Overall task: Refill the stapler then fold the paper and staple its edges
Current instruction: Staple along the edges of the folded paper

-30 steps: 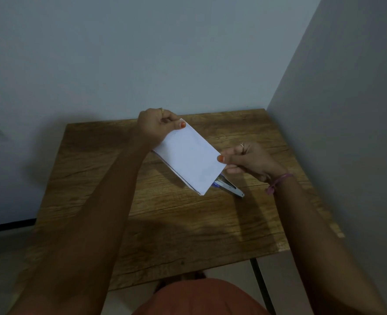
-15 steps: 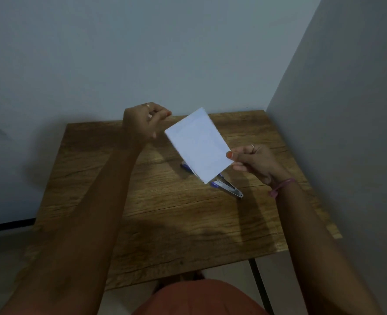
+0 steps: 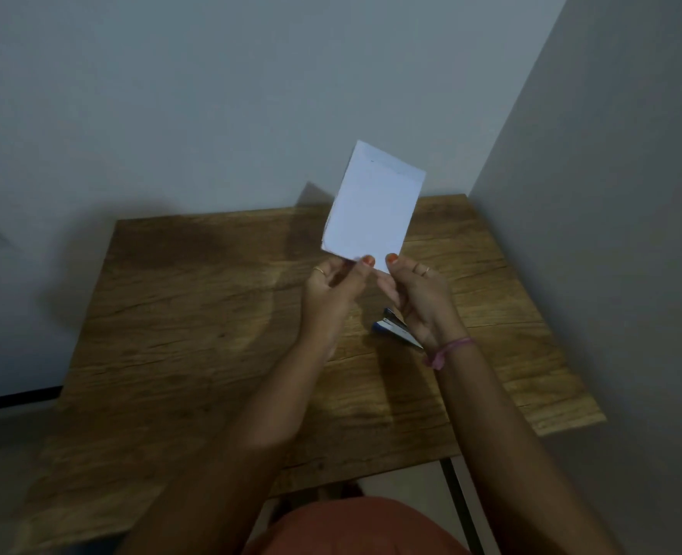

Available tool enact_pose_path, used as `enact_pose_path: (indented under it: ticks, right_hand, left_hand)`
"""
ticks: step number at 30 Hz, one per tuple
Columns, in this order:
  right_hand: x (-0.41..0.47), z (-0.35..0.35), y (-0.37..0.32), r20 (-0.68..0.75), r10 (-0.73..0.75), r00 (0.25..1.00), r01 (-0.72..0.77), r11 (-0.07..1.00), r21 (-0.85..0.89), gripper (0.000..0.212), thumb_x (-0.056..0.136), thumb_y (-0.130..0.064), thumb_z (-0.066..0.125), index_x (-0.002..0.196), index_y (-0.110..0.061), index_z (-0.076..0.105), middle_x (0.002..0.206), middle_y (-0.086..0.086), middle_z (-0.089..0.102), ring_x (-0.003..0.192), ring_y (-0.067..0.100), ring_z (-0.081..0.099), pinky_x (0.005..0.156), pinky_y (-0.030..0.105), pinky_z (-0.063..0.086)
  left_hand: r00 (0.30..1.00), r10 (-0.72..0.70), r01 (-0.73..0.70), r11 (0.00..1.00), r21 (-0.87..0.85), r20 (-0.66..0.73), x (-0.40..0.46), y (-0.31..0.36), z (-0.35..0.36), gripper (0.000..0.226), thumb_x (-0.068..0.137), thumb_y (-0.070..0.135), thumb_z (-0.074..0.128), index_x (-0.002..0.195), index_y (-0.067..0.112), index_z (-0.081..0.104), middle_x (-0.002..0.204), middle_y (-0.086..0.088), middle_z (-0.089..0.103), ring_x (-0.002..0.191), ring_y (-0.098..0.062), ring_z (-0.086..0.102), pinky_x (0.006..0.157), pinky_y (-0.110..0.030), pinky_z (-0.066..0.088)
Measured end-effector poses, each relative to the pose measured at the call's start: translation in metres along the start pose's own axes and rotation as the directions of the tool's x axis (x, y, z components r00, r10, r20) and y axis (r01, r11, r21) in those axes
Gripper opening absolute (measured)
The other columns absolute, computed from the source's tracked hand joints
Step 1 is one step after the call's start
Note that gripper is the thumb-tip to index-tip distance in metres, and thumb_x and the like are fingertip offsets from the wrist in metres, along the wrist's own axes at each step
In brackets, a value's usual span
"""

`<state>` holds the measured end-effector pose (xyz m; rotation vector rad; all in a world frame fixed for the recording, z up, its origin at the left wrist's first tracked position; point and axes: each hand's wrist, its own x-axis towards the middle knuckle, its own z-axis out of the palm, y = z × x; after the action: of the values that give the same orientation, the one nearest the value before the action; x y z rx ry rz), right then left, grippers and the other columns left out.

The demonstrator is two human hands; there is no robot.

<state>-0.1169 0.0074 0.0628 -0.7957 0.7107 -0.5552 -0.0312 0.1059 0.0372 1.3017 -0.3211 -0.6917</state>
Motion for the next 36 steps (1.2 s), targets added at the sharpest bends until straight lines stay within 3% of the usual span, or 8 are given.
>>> enact_pose_path:
  ticks: [13,16,22,27,29,31,33,36]
  right_hand:
    - [0.002,-0.001,0.01,-0.006,-0.008,1.0,0.005,0.918,-0.396,0.02,0.078,-0.027,0.077,0.09,-0.011,0.075,0.083,0.001,0.073,0.078,0.013,0.063,0.067,0.028,0.051]
    - [0.008,-0.012,0.005,0.115,-0.017,0.993,0.071,0.871,-0.486,0.019,0.084,-0.024,0.072,0.09,-0.007,0.074,0.083,0.005,0.073,0.076,0.013,0.065,0.069,0.026,0.052]
    - [0.025,-0.061,0.011,0.154,-0.055,0.987,0.16,0.13,-0.978,0.037,0.077,-0.031,0.078,0.109,-0.017,0.067,0.095,-0.005,0.066,0.084,0.006,0.06,0.069,0.015,0.046]
    - [0.027,-0.073,0.042,0.259,-0.094,0.961,0.255,-0.046,-0.966,0.055,0.076,-0.027,0.079,0.127,-0.017,0.059,0.114,0.004,0.059,0.101,0.013,0.055,0.079,0.014,0.036]
    - [0.024,-0.071,0.045,0.233,-0.184,0.955,0.245,0.05,-0.968,0.043,0.081,-0.023,0.074,0.122,-0.017,0.062,0.104,-0.004,0.063,0.09,0.004,0.055,0.067,0.006,0.034]
    - [0.017,-0.068,0.041,0.104,-0.151,0.983,0.159,0.418,-0.895,0.028,0.085,-0.021,0.071,0.113,-0.019,0.066,0.092,-0.01,0.065,0.083,0.006,0.06,0.065,0.008,0.043]
    - [0.005,-0.061,0.029,0.064,0.016,0.998,0.024,0.818,-0.575,0.017,0.088,-0.018,0.066,0.105,-0.016,0.067,0.092,0.002,0.071,0.086,0.02,0.067,0.064,0.021,0.055]
    - [-0.01,-0.047,0.009,0.205,0.184,0.961,-0.164,0.98,-0.111,0.024,0.085,-0.018,0.062,0.105,-0.004,0.063,0.101,0.012,0.07,0.091,0.023,0.071,0.069,0.034,0.06]
  left_hand:
    - [0.944,0.155,-0.162,0.987,0.0,-0.291,0.003,0.001,0.008,0.103,0.086,-0.002,0.067,0.15,0.039,-0.004,0.13,-0.001,0.055,0.1,-0.005,0.064,0.072,-0.019,0.057]
    - [0.91,0.292,-0.261,0.955,0.14,-0.295,0.005,-0.002,0.003,0.071,0.09,-0.001,0.062,0.141,0.035,0.028,0.13,0.001,0.052,0.095,0.007,0.061,0.071,-0.017,0.055]
    - [0.92,0.245,-0.196,0.963,0.182,-0.306,0.015,-0.001,-0.009,0.028,0.095,0.009,0.058,0.119,0.023,0.065,0.12,0.008,0.063,0.089,0.004,0.063,0.075,-0.029,0.06]
    - [0.966,0.153,-0.144,0.988,0.056,-0.208,0.016,0.007,-0.013,0.036,0.088,0.006,0.068,0.117,0.027,0.063,0.117,0.009,0.059,0.096,-0.004,0.064,0.073,-0.035,0.061]
    - [0.977,0.14,-0.136,0.99,0.034,-0.159,0.015,0.012,-0.014,0.04,0.084,0.005,0.072,0.115,0.029,0.063,0.122,0.006,0.057,0.098,-0.007,0.064,0.067,-0.027,0.06]
    - [0.981,0.155,-0.151,0.988,0.035,-0.121,0.013,0.018,-0.016,0.043,0.082,0.003,0.074,0.114,0.03,0.063,0.125,0.005,0.057,0.101,-0.009,0.064,0.065,-0.025,0.058]
    - [0.981,0.177,-0.174,0.984,0.04,-0.082,0.013,0.023,-0.017,0.046,0.081,0.003,0.075,0.115,0.031,0.062,0.128,0.003,0.057,0.106,-0.013,0.064,0.066,-0.025,0.059]
    - [0.98,0.196,-0.195,0.98,0.038,-0.016,0.013,0.029,-0.019,0.047,0.081,0.001,0.074,0.115,0.032,0.063,0.133,-0.001,0.057,0.111,-0.017,0.064,0.071,-0.031,0.06]
